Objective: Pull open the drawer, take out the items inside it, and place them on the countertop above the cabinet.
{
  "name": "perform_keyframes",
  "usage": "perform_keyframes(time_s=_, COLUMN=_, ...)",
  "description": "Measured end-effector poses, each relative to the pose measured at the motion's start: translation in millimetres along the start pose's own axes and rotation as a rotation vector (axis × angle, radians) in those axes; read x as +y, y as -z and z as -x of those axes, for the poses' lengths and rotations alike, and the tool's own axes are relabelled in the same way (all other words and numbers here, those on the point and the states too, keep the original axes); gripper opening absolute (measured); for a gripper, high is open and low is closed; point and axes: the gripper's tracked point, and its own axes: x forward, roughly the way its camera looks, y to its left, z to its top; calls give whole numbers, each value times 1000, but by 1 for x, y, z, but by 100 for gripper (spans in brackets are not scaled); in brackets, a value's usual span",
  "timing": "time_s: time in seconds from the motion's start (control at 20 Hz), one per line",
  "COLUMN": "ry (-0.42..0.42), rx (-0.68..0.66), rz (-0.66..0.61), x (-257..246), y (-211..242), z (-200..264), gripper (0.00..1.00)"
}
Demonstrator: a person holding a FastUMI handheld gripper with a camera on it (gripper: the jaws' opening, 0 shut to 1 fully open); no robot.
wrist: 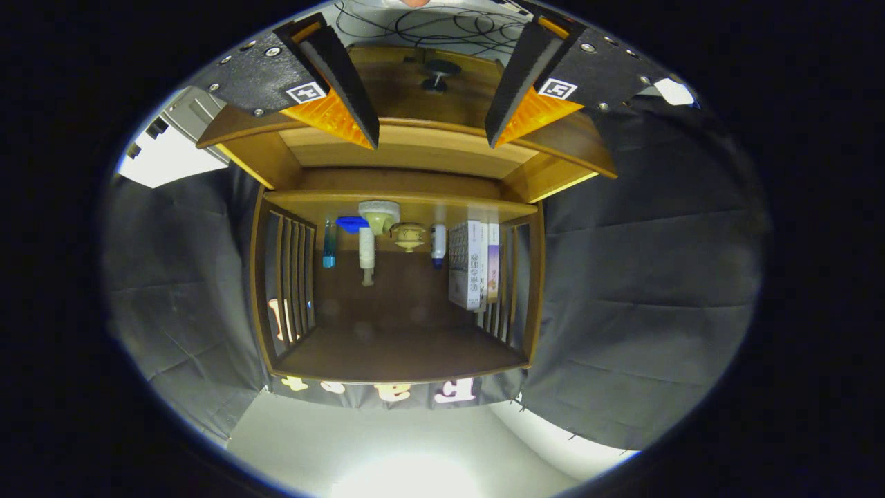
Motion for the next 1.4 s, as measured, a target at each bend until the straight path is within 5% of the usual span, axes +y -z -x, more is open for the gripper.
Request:
perform_keyframes(time_s=0.65, ry=21, rx=138, rz=38, x=24, y=99, z=-4, gripper=96)
perform_keyframes(time_s=1.4, ry=173, rx=114, rz=-8, x=-20, y=97, z=-41, gripper=92)
